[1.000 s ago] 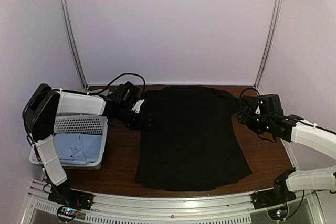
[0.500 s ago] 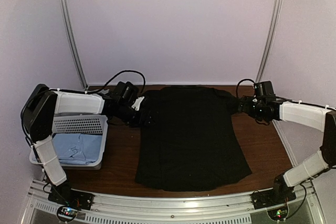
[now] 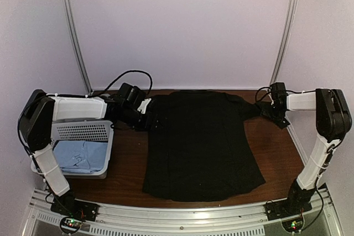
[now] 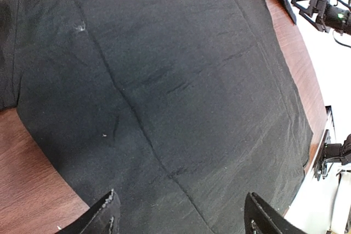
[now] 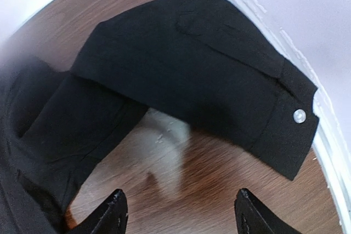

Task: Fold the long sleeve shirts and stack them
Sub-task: Pick up the sleeve from the corner of the board.

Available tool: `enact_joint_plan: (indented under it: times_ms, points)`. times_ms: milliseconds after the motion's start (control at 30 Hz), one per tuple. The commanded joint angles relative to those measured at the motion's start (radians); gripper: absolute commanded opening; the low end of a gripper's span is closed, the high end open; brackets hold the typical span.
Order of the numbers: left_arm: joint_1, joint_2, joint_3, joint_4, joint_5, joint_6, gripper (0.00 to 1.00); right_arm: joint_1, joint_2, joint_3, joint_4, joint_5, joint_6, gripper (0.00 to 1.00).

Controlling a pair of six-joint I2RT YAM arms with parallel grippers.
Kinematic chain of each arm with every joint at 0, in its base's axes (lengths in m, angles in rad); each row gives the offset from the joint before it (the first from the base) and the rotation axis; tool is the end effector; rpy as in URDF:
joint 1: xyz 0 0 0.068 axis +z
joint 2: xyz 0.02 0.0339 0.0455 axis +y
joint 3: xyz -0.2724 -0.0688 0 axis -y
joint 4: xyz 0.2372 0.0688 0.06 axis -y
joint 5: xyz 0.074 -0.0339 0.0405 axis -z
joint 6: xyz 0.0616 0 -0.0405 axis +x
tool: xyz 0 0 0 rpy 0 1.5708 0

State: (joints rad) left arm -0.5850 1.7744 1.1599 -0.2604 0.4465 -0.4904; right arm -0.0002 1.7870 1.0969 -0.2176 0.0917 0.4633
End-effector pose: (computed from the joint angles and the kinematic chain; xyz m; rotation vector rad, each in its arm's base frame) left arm 0.3076 -0.2356 0.1931 0.3358 2.5790 -0.9869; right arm 0.3829 -0.0057 0.1682 0.6065 2.3996 0.0850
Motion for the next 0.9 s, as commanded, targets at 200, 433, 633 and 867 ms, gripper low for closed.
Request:
enact_joint_plan:
  times_ms: [200, 433, 633, 867]
  points:
    - [0.007, -0.049, 0.01, 0.031, 0.029, 0.027, 0.79, -0.152, 0.075, 0.101, -0.054, 0.02, -0.019, 0.72]
    - [-0.007, -0.003, 0.024, 0.1, 0.095, -0.003, 0.79, -0.172, 0.196, 0.255, -0.083, -0.037, -0.002, 0.74]
    - [-0.024, 0.017, 0.009, 0.119, 0.102, -0.017, 0.79, -0.175, 0.282, 0.312, -0.109, -0.08, 0.01, 0.74]
    - [-0.024, 0.023, 0.007, 0.114, 0.105, -0.011, 0.79, -0.168, 0.317, 0.313, -0.13, -0.088, 0.02, 0.72]
